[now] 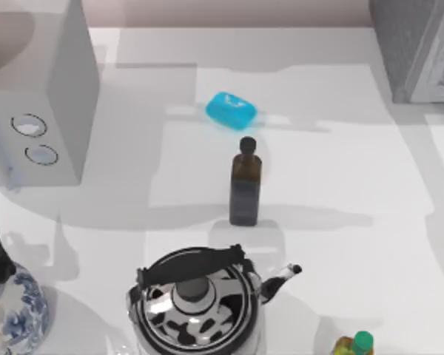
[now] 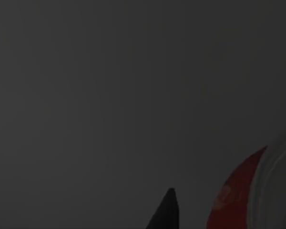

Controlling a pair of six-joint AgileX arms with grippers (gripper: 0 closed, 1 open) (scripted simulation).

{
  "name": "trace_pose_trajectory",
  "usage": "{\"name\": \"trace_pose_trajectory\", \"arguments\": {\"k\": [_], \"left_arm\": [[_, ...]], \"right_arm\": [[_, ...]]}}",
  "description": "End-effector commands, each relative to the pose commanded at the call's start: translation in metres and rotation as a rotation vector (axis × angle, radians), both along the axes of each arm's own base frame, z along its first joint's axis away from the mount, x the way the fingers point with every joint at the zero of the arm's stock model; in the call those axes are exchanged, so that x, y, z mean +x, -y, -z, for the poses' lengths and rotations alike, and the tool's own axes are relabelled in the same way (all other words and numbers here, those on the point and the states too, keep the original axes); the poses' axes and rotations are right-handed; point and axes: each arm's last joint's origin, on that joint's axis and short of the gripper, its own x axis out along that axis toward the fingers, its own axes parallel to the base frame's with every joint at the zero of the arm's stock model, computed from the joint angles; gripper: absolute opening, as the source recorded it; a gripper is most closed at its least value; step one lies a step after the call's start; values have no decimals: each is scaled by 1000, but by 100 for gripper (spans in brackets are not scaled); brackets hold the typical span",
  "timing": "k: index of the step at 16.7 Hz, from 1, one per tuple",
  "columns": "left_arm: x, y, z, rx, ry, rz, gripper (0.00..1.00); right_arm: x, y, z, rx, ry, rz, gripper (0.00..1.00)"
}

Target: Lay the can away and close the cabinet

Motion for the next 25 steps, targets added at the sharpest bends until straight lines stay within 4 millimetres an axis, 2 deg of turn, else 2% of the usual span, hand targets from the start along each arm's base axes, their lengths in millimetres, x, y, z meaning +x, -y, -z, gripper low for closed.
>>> {"name": "trace_pose_trajectory", "arguments": {"k": [5, 10, 23, 25], "left_arm": [[0, 0, 0, 0, 0, 0, 100], [0, 0, 0, 0, 0, 0, 100], [0, 0, 0, 0, 0, 0, 100], [0, 0, 0, 0, 0, 0, 100]], "right_arm": [[27, 5, 8, 9, 1, 6, 0], [29, 6, 9, 9, -1, 7, 0], [29, 6, 9, 9, -1, 7, 98], [29, 6, 9, 9, -1, 7, 100]]}}
